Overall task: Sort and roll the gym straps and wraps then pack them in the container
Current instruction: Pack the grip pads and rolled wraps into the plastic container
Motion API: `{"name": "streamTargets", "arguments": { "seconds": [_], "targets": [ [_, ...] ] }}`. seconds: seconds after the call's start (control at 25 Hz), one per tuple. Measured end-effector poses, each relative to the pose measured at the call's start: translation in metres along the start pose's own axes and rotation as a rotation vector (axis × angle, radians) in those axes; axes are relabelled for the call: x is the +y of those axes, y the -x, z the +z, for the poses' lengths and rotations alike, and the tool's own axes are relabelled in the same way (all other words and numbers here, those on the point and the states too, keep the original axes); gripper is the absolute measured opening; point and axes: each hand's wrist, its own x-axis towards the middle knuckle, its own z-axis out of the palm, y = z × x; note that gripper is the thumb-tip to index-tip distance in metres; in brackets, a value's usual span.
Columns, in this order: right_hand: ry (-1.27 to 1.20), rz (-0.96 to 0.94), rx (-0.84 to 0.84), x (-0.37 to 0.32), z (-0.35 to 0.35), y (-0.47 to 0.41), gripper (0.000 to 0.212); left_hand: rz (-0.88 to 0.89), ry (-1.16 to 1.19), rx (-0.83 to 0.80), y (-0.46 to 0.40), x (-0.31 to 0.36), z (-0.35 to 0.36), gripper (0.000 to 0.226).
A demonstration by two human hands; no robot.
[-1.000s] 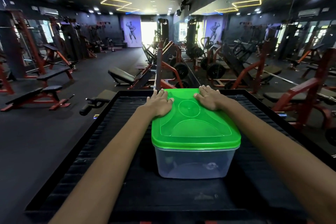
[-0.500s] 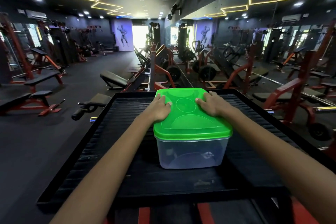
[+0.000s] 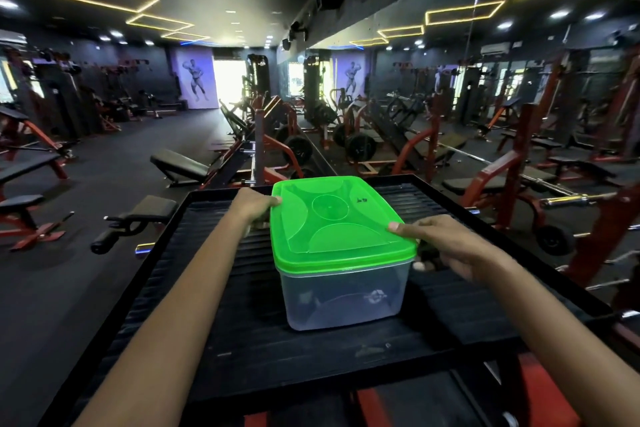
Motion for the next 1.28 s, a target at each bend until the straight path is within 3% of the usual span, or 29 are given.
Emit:
{"name": "streamTargets", "arguments": {
  "seconds": [0.16,0.36,0.48,0.56,0.64,0.76,0.84,0.92,1.0,1.08,1.28],
  "targets": [
    [0.039,-0.001,0.015,-0.009,-0.011,-0.009,0.018,-0.091,0.111,-0.080,0.003,0.003,0.001,0.009],
    [0.126,-0.002,0.193,-0.020,-0.042,-0.063,0.019,-0.203,0.338,-0.289,0.032,0.004,0.006,0.008],
    [0.212,-0.032,0.276,-0.024,-0.060,-0.120,0.021,-0.197,0.471,-0.271,0.043,-0.007,0.031,0.057],
    [0.254,-0.042,0.309,-0.024,-0.071,-0.155,0.036,-0.179,0.504,-0.280,0.039,-0.015,0.037,0.093],
    [0.257,-0.025,0.346,-0.020,-0.077,-0.169,0.055,-0.122,0.280,-0.252,0.036,-0.019,0.026,0.113],
    [0.227,-0.133,0.418,-0.005,-0.069,-0.149,0.068,0.108,-0.226,-0.045,0.023,-0.035,0.001,0.155],
    [0.032,-0.245,0.369,0.005,-0.054,-0.106,0.087,0.332,-0.253,-0.142,0.020,-0.045,0.001,0.150],
    [-0.136,-0.335,0.224,0.025,-0.035,-0.054,0.092,0.479,-0.236,-0.148,0.018,-0.052,0.013,0.133],
    [0.007,-0.420,0.097,0.044,-0.012,-0.013,0.108,0.532,-0.252,-0.068,0.022,-0.054,0.021,0.111],
    [0.246,-0.507,0.134,0.062,0.000,-0.004,0.123,0.520,-0.252,0.006,0.023,-0.055,0.022,0.102],
    [0.395,-0.524,0.293,0.054,-0.038,-0.047,0.095,0.495,-0.263,0.165,0.039,-0.044,0.064,0.097]
  ]
}}
